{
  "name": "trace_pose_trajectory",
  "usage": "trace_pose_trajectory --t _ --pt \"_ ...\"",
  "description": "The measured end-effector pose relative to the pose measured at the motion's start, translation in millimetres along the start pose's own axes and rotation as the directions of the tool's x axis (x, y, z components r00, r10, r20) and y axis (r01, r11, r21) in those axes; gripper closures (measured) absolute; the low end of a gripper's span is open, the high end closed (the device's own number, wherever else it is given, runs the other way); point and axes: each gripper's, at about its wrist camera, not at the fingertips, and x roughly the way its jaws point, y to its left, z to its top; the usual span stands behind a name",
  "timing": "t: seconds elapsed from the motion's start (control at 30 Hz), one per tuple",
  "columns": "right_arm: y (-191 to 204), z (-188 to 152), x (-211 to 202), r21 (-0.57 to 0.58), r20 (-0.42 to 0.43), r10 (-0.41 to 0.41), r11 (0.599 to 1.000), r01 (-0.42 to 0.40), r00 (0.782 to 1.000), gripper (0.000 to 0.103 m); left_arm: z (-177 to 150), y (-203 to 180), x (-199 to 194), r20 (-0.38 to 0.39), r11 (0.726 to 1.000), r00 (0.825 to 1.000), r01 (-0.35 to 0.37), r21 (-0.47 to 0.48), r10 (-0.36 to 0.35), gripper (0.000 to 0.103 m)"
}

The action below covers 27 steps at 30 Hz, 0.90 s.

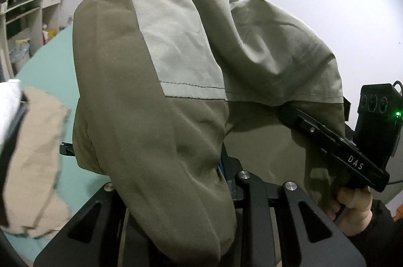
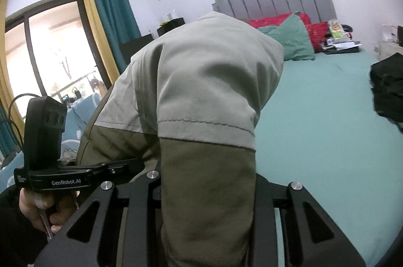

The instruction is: Fold large clothes

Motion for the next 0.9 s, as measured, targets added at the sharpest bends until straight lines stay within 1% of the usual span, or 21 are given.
trace_pose_trajectory --t 0.03,0.1,0.13,0.2,0.23,0.27,0.37,0.43,0.47,0.5,0.53,0.57,0.6,0.63,0.67,0.7,0.73,0.77,0.8,0.83,0.9 --pt "10 1 11 0.005 -0.006 0.012 1.000 -0.012 1.000 0.073 -3 11 -6 -0.009 1.000 1.000 -0.004 -0.003 0.004 0.078" --pt "24 1 27 0.018 -0.012 0.033 0.999 -0.033 0.999 0.073 -3 11 -5 -0.024 1.000 1.000 -0.015 -0.010 0.015 0.078" --pt "31 0 35 0.030 -0.010 0.047 0.998 -0.046 0.999 0.073 -3 15 -11 -0.027 1.000 0.999 -0.024 -0.008 0.024 0.078" --pt "42 -4 46 0.049 -0.005 0.072 0.996 -0.072 0.997 0.073 -3 19 -16 -0.035 0.999 0.998 -0.053 0.006 0.053 0.078" --pt "49 -6 57 0.068 -0.003 0.090 0.994 -0.090 0.996 0.073 -2 12 -11 -0.037 0.998 0.997 -0.062 0.008 0.063 0.078" --pt "53 -7 62 0.082 -0.002 0.103 0.991 -0.103 0.995 0.073 0 15 -11 -0.044 0.997 0.996 -0.078 0.012 0.078 0.078" --pt "60 -18 92 0.172 -0.001 0.174 0.970 -0.171 0.985 0.073 1 50 -19 -0.067 0.995 0.992 -0.103 0.014 0.104 0.077" --pt "63 -30 115 0.211 -0.021 0.192 0.960 -0.184 0.981 0.073 -2 69 -20 -0.092 0.993 0.989 -0.116 0.001 0.115 0.076" --pt "64 -35 122 0.221 -0.032 0.193 0.958 -0.182 0.981 0.073 -6 82 -15 -0.117 0.992 0.985 -0.127 -0.003 0.126 0.075" --pt "66 -42 133 0.233 -0.051 0.191 0.957 -0.174 0.980 0.073 -11 96 -11 -0.140 0.991 0.981 -0.135 -0.011 0.132 0.072" --pt "68 -51 147 0.237 -0.085 0.172 0.960 -0.148 0.981 0.071 -17 109 -4 -0.164 0.990 0.977 -0.142 -0.021 0.136 0.067" --pt "68 -56 154 0.231 -0.106 0.154 0.965 -0.126 0.982 0.069 -28 125 9 -0.198 0.987 0.968 -0.159 -0.019 0.152 0.065" --pt "69 -63 164 0.216 -0.137 0.119 0.973 -0.087 0.983 0.062 -39 141 21 -0.234 0.982 0.956 -0.189 -0.032 0.176 0.061" --pt "67 -72 179 0.191 -0.184 0.061 0.981 -0.025 0.981 0.055 -45 155 27 -0.255 0.977 0.950 -0.203 -0.059 0.182 0.059" --pt "64 -77 187 0.182 -0.212 0.026 0.983 0.013 0.977 0.053 -54 171 32 -0.265 0.972 0.949 -0.206 -0.110 0.171 0.057" --pt "57 -82 195 0.192 -0.245 0.002 0.980 0.047 0.970 0.048 -59 182 31 -0.253 0.970 0.955 -0.196 -0.146 0.155 0.054" --pt "44 -84 200 0.226 -0.271 -0.009 0.971 0.073 0.963 0.044 -61 183 27 -0.238 0.968 0.961 -0.185 -0.167 0.142 0.053" --pt "36 -83 201 0.244 -0.278 -0.007 0.967 0.077 0.961 0.042 -63 184 22 -0.221 0.967 0.966 -0.176 -0.184 0.134 0.053" --pt "30 -82 201 0.251 -0.282 0.005 0.966 0.068 0.959 0.041 -63 182 20 -0.218 0.965 0.966 -0.183 -0.186 0.141 0.053" --pt "28 -81 199 0.234 -0.285 0.006 0.970 0.064 0.959 0.041 -63 178 17 -0.219 0.964 0.963 -0.196 -0.179 0.155 0.053" --pt "29 -78 192 0.167 -0.289 -0.022 0.983 0.073 0.957 0.040 -63 163 5 -0.202 0.957 0.953 -0.255 -0.137 0.225 0.053"
